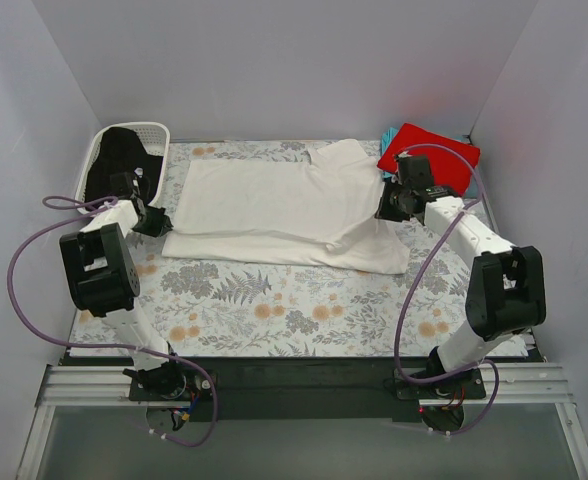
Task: Fold and stack the t-shirts
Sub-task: Fold the tshirt
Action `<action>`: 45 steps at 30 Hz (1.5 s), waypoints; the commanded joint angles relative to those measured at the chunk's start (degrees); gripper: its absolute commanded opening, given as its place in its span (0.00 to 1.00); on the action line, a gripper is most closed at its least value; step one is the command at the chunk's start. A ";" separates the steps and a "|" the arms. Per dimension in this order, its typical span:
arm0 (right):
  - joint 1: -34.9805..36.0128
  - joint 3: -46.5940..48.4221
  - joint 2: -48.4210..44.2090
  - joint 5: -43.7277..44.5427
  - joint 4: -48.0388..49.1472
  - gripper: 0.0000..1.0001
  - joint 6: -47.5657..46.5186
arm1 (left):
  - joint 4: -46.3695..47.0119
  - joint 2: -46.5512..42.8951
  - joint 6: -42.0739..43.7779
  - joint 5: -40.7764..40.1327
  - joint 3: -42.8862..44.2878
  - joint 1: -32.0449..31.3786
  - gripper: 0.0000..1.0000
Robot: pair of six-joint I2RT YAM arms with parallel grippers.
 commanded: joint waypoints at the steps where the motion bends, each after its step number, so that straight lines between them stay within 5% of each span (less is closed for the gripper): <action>1: -0.64 2.94 0.80 -0.85 2.68 0.01 -1.10 | 1.44 0.15 0.41 0.54 1.63 0.09 0.00; 11: -1.16 4.00 3.35 -1.38 2.95 0.01 -1.37 | 2.59 1.29 1.28 2.47 2.24 0.09 0.00; 22: -3.45 8.48 8.54 -3.31 3.21 0.02 -1.72 | 6.45 -2.75 4.36 4.05 1.72 0.27 0.42; 24: -3.63 9.44 9.67 -4.10 2.86 0.27 -1.89 | 6.37 -3.88 5.24 4.84 1.54 0.27 0.45; 26: -3.63 10.32 10.55 -4.63 2.43 0.57 -2.42 | 6.28 -5.29 5.41 5.28 0.05 0.27 0.45; 28: -3.63 10.94 10.47 -5.24 1.81 0.61 -2.42 | 6.11 -7.84 5.07 5.55 -2.49 0.27 0.45; 38: 4.27 -1.87 2.04 -5.08 2.24 0.60 1.09 | 5.93 -15.76 4.10 4.76 -12.95 -5.96 0.34; 45: 10.34 -3.65 5.72 -2.61 4.88 0.54 2.41 | 6.98 -14.79 4.98 5.64 -14.63 -7.99 0.30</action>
